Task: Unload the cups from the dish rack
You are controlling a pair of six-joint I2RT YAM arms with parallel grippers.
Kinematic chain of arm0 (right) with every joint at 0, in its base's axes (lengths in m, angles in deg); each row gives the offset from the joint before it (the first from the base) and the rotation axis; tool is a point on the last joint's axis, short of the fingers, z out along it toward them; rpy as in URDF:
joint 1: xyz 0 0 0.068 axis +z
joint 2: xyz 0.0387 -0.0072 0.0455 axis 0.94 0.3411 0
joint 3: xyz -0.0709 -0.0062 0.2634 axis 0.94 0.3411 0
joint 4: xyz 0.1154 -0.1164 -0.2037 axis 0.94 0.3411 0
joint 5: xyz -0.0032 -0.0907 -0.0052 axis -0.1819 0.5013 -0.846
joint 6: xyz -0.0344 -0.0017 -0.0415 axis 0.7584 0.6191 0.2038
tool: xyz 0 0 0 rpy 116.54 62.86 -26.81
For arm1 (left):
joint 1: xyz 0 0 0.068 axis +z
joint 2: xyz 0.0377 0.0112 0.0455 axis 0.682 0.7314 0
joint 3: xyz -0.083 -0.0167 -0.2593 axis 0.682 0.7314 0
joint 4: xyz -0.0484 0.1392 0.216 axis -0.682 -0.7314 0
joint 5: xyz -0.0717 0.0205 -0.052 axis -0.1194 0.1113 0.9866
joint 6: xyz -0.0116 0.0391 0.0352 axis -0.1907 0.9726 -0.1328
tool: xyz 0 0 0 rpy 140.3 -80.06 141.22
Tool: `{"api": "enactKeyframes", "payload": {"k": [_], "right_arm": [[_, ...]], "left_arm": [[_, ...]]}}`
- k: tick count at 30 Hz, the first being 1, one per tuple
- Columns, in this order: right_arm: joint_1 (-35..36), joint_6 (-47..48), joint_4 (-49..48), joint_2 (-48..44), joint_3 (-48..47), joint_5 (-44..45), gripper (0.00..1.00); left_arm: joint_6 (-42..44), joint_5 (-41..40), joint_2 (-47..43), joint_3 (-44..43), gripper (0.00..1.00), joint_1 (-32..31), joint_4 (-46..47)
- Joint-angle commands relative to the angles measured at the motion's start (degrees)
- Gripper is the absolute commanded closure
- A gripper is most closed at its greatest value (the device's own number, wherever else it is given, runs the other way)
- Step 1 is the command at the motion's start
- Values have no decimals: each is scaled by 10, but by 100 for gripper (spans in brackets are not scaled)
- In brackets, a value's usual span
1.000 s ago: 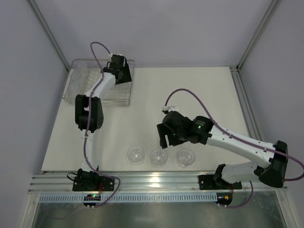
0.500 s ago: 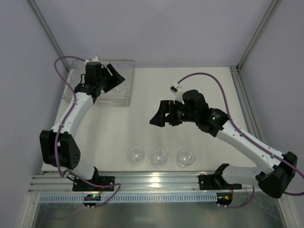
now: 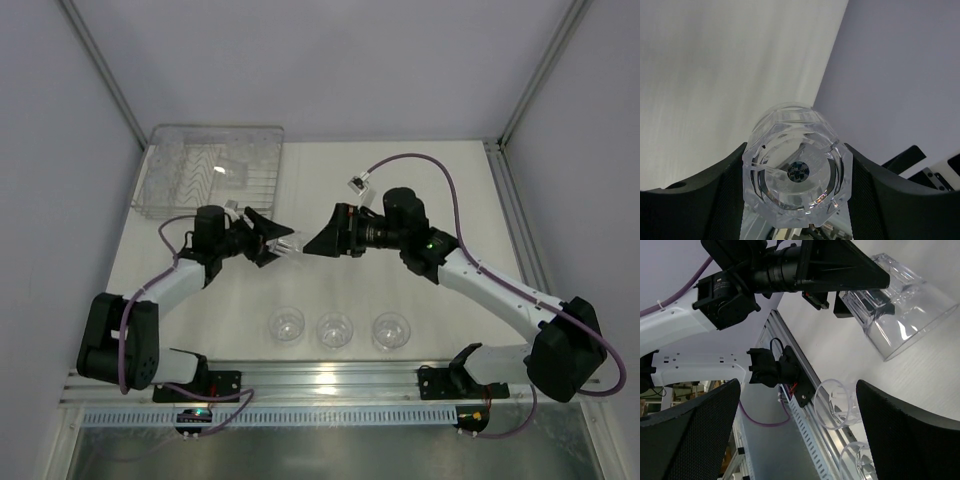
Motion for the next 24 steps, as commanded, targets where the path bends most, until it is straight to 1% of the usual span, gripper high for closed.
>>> {"api": "enactKeyframes", "payload": {"k": [1, 2, 4, 5, 9, 11, 13, 15, 17, 18, 20, 21, 23, 24], "right_arm": [[0, -4, -61, 5, 1, -26, 0], [-1, -1, -58, 9, 1, -23, 0], [-1, 10, -48, 12, -2, -19, 0], [-1, 17, -28, 14, -6, -15, 0], [0, 40, -2, 14, -13, 13, 0], [0, 48, 21, 15, -15, 18, 0], [0, 49, 23, 17, -15, 21, 0], [-1, 49, 24, 18, -14, 21, 0], [0, 48, 20, 22, -15, 17, 0], [0, 48, 19, 25, -15, 14, 2], [0, 42, 5, 31, -13, 6, 8], [0, 34, -16, 33, -12, 3, 16], [0, 22, -42, 40, -11, -8, 25], [-1, 18, -53, 46, -11, -12, 35]], "left_arm": [[-85, 50, -41, 23, 100, -18, 142], [-102, 49, -42, 31, 100, -22, 170], [-119, 48, -42, 44, 100, -27, 192], [-142, 48, -40, 57, 100, -28, 227], [-184, 54, -26, 73, 100, -33, 286], [-188, 55, -22, 73, 100, -36, 290], [-198, 56, -15, 74, 100, -41, 303], [-214, 55, -9, 80, 100, -50, 323], [-243, 54, -1, 82, 100, -60, 364], [-250, 53, 2, 81, 100, -73, 372], [-260, 52, 7, 78, 100, -86, 381], [-262, 52, 9, 76, 100, -98, 379], [-267, 52, 12, 75, 100, -113, 379], [-268, 54, 13, 74, 100, -119, 379]]}}
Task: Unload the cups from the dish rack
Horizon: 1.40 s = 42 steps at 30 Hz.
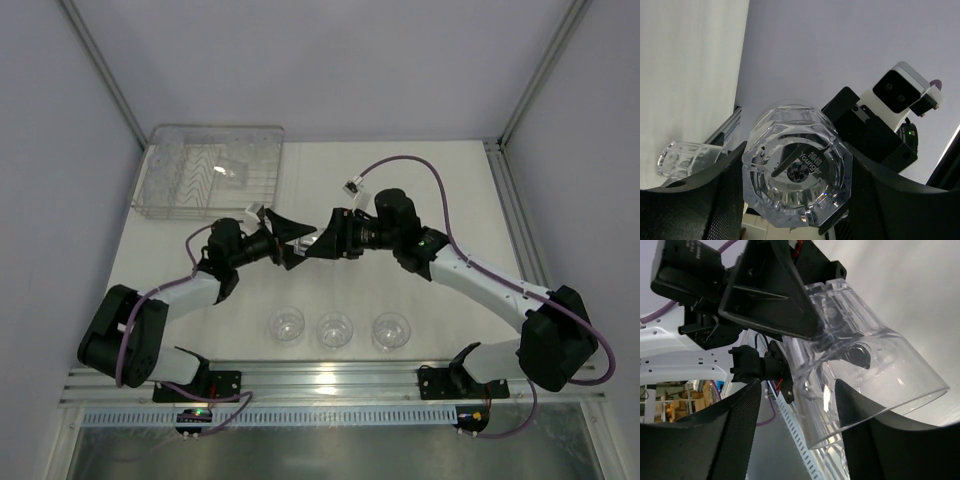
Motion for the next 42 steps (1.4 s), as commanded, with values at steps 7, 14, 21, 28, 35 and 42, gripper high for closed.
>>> {"api": "enactKeyframes", "payload": {"k": [7, 14, 21, 28, 35, 42], "right_arm": [[-1, -33, -130, 24, 2, -30, 93], [-1, -3, -78, -2, -3, 2, 96], [10, 79, 106, -9, -57, 67, 96], [133, 180, 399, 86, -228, 291, 96], [210, 147, 545, 245, -323, 427, 96], [222, 131, 562, 265, -309, 463, 96]], "left_arm": [[-31, 20, -5, -3, 92, -31, 58], [47, -20, -17, -8, 0, -23, -55], [335, -187, -58, -118, 0, 42, -489], [500, -364, -53, -268, 0, 64, -673], [615, -510, 10, -399, 0, 64, -729], [694, -586, 89, -489, 0, 71, -725]]}}
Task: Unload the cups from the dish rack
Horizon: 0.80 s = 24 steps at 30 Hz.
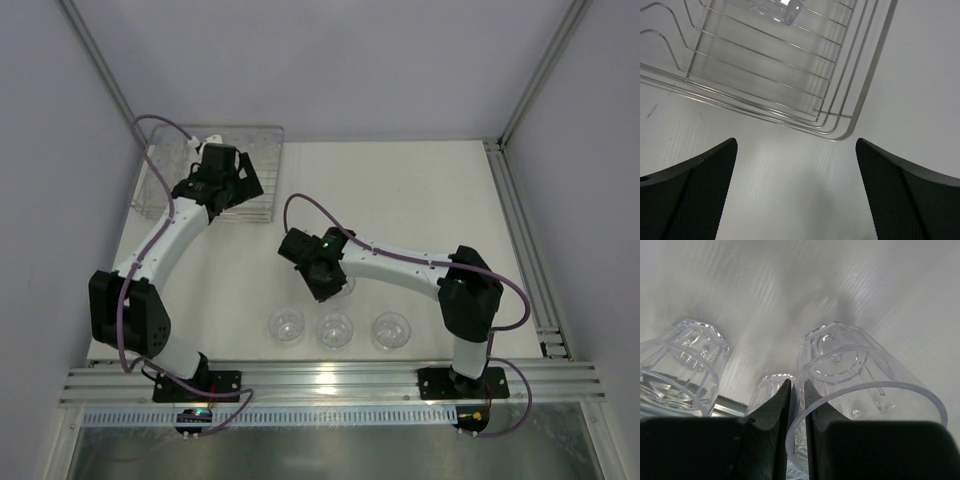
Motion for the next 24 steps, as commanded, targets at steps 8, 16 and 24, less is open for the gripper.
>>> {"api": "enactKeyframes", "payload": {"k": [8, 16, 24], "right_arm": [[0, -4, 14, -15, 9, 36, 96], [0, -5, 26, -15, -2, 44, 78], [1, -8, 32, -22, 1, 44, 61]], "left_arm": [[93, -82, 140, -123, 0, 30, -8], [91, -101, 230, -190, 0, 45, -12], [25, -129, 302, -260, 0, 50, -47]]}}
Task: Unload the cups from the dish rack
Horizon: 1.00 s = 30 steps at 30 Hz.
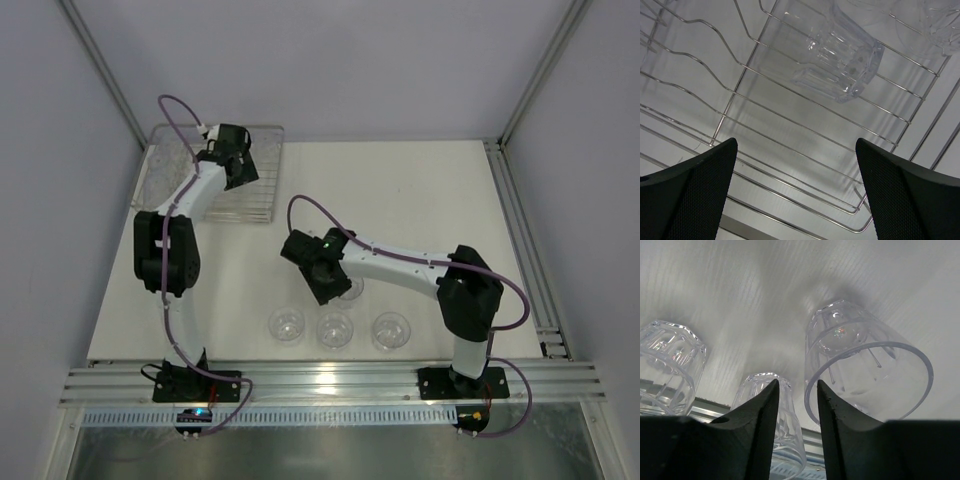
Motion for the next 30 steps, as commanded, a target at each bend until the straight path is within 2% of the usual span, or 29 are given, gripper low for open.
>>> {"api": "enactKeyframes", "payload": {"k": [1, 3, 4, 7, 15, 18, 22, 24, 25, 30], "right_arm": [[2, -4, 12, -23, -12, 15, 57], [1, -6, 16, -30, -13, 16, 51], [1, -7, 17, -38, -16, 18, 44], [2, -7, 28, -59, -30, 20, 33], [2, -2, 60, -89, -68, 31, 10], [0, 3, 67, -89, -75, 34, 6], [-5, 5, 78, -89, -83, 41, 5], [-6, 6, 82, -92, -83, 44, 5], [-7, 4, 86, -96, -82, 47, 5], [-11, 4, 96, -106, -76, 54, 5]], "left_arm": [[-41, -25, 21, -40, 0, 5, -14], [-48, -25, 30, -54, 0, 5, -18], [-49, -27, 37, -65, 0, 5, -19], [-43, -49, 46, -86, 0, 7, -7], [3, -66, 97, -185, 0, 19, -21], [-5, -79, 112, -202, 0, 20, -28], [11, -79, 140, -226, 0, 30, -22], [40, -47, 159, -242, 0, 42, -11], [53, -3, 163, -244, 0, 51, 10], [91, 75, 190, -261, 0, 76, 34]]}}
